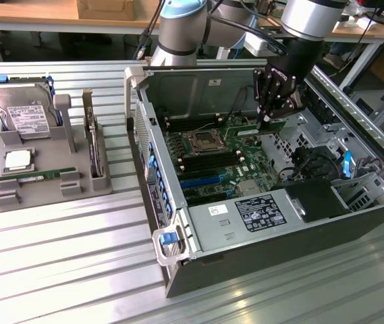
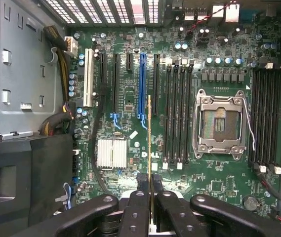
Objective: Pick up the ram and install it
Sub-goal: 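Insert the ram into the slot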
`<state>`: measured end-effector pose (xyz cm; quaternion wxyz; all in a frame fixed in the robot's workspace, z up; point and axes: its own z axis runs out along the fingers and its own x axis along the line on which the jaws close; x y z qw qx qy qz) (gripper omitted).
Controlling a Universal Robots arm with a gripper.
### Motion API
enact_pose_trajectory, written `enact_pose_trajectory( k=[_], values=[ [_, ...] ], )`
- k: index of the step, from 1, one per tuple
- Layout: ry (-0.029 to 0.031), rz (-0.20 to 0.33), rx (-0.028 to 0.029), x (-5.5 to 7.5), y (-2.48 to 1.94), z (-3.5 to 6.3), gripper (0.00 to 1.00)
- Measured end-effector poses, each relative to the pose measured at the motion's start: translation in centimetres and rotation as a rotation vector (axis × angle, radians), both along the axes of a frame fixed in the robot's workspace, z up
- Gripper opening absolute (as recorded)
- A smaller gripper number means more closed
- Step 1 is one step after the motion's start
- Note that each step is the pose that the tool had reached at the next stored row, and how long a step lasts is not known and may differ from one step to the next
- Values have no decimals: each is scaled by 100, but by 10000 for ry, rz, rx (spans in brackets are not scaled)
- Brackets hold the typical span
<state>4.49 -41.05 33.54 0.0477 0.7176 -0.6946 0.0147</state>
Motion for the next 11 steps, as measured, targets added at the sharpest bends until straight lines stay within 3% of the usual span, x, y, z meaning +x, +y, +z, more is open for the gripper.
enact_pose_trajectory(
  k=[11],
  values=[
    [0, 0, 0, 0, 0, -57, 13]
  ],
)
